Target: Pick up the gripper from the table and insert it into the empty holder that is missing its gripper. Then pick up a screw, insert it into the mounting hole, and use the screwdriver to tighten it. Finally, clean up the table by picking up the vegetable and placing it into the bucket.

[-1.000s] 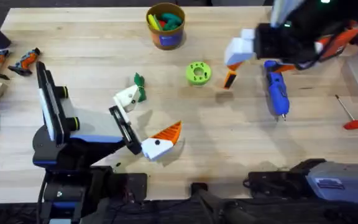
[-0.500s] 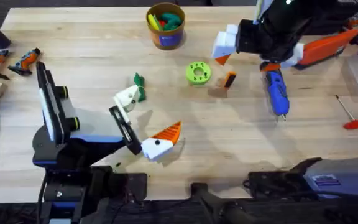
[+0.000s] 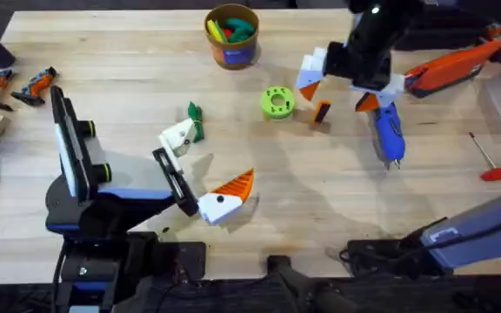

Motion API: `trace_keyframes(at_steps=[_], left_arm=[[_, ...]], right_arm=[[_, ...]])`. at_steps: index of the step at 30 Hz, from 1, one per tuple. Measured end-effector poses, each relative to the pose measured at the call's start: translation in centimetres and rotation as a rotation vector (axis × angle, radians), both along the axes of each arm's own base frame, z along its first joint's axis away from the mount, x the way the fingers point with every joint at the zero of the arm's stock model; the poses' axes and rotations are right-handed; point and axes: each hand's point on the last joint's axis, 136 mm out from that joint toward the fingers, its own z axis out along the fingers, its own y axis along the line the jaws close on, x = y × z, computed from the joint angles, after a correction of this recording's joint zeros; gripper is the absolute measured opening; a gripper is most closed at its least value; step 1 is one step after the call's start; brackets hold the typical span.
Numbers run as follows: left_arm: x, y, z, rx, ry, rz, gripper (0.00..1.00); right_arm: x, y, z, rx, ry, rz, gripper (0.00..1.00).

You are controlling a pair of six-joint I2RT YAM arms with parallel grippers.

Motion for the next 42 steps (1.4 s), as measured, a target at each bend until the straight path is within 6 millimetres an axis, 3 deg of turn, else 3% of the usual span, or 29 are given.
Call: trace_keyframes(at_steps=[9,11,18,23,28,30,31,34,38,42], left_arm=[[0.0,0.0,0.0,0.000,0.000,0.000,0.986],[0.0,0.0,0.0,0.000,0.000,0.000,0.986],[0.0,0.0,0.0,0.000,0.000,0.000,0.986],[0.0,0.0,0.0,0.000,0.000,0.000,0.985],[0.0,0.0,0.0,0.000,0.000,0.000,0.985],[0.0,0.0,0.0,0.000,0.000,0.000,0.985],[0.0,0.0,0.0,0.000,0.000,0.000,0.986],[0.0,0.0,0.0,0.000,0.000,0.000,0.986],[0.0,0.0,0.0,0.000,0.000,0.000,0.986],[0.0,0.0,0.0,0.000,0.000,0.000,0.986]], right_arm=[[1.0,0.8,-3.7,-0.006,0.071,0.000,0.973],[1.2,0.9,-4.1,-0.001,0.078,-0.003,0.932],[1.7,0.3,-4.3,0.005,0.071,-0.023,0.846],[1.8,0.2,-4.3,0.006,0.070,-0.029,0.695],[1.7,0.4,-4.3,0.006,0.070,-0.020,0.669],[1.7,0.5,-4.3,0.006,0.070,-0.017,0.615],[1.7,0.6,-4.3,0.006,0.070,-0.015,0.505],[1.6,0.6,-4.3,0.006,0.070,-0.015,0.369],[1.6,0.6,-4.3,0.006,0.070,-0.016,0.052],[1.6,0.6,-4.3,0.006,0.070,-0.018,0.016]])
